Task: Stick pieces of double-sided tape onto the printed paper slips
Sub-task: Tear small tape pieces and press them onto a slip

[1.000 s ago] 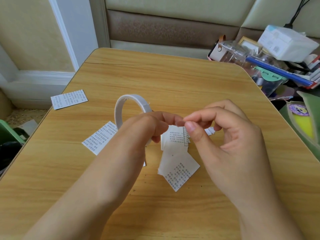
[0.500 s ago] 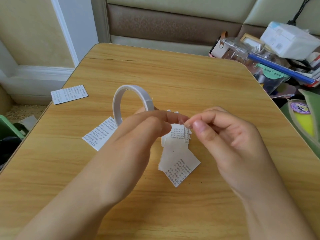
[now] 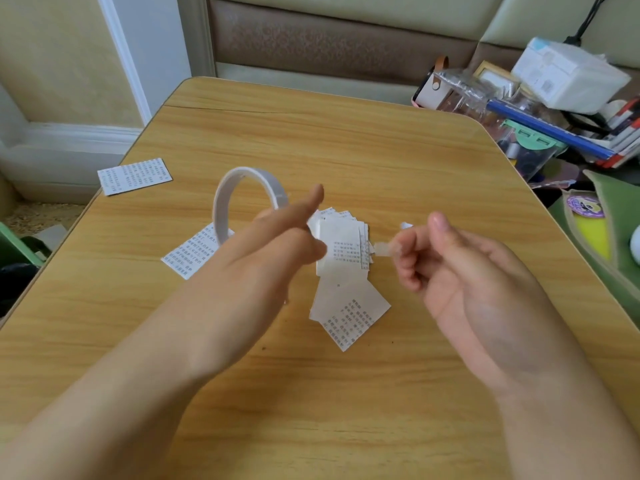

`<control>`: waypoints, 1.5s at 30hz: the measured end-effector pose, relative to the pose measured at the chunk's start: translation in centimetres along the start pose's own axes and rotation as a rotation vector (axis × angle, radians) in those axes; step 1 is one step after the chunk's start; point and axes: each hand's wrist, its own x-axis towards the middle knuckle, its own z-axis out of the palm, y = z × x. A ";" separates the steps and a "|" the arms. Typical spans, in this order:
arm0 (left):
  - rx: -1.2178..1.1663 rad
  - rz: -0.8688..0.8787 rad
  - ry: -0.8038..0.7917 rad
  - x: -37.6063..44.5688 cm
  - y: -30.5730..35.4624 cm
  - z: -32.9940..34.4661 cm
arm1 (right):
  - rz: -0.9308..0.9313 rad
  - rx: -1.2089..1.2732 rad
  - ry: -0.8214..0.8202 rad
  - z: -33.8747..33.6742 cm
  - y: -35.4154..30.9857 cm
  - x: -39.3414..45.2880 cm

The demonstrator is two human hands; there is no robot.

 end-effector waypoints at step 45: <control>0.951 0.479 0.077 -3.7 -2.4 1.9 | 0.567 -0.391 -0.094 -0.2 0.5 0.2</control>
